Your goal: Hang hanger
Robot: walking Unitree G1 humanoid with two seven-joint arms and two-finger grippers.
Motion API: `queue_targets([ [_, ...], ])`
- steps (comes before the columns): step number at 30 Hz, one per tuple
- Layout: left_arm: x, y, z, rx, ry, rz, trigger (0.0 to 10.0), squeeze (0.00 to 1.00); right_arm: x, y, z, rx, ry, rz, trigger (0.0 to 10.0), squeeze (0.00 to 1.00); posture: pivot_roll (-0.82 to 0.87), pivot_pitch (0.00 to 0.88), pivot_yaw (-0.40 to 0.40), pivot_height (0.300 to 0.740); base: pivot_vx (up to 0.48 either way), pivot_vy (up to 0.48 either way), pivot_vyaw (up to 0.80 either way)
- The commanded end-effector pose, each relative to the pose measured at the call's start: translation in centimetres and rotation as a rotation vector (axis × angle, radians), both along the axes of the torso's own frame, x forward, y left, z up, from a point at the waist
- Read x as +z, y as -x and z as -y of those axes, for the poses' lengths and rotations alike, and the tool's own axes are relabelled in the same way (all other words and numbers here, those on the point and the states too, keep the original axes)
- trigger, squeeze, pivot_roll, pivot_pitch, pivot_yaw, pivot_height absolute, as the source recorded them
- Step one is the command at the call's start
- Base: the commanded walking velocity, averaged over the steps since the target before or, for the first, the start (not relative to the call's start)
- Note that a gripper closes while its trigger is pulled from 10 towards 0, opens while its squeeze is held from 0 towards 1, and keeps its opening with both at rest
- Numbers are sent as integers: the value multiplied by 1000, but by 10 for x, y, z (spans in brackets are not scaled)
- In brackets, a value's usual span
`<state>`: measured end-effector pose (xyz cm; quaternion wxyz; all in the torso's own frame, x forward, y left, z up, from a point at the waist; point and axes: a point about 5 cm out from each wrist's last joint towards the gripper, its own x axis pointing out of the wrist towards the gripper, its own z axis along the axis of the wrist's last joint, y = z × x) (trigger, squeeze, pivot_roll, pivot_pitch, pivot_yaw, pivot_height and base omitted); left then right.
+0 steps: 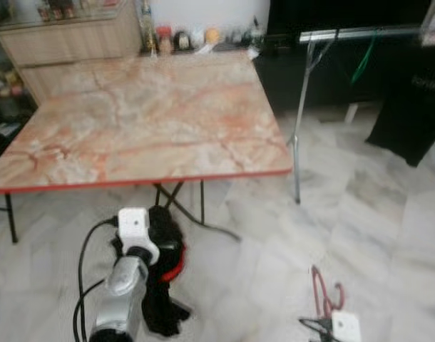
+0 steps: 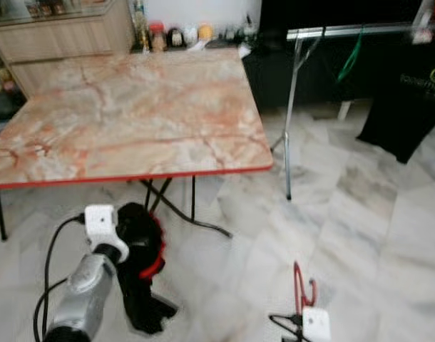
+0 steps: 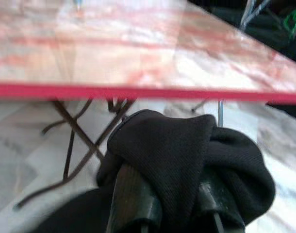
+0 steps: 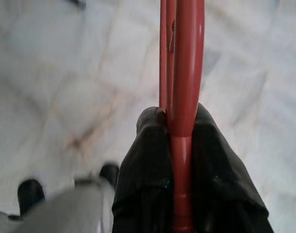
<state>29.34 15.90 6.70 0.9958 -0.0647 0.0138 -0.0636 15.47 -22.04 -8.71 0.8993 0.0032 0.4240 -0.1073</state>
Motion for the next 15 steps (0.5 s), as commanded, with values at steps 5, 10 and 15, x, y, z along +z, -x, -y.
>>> queue_targets([
  [5,8,-2,-12,31,-11,33,10000,0,-2,-1,-10,6,-29,3,10000,0,-103,0,4,740,318,0,0],
  [10,10,-2,-12,28,-7,42,10000,0,-2,1,-10,4,-30,2,10000,0,-102,0,5,740,318,0,0],
  [15,10,-1,-13,30,-8,45,10000,0,-2,0,-10,5,-31,1,10000,0,-99,0,3,740,309,0,0],
])
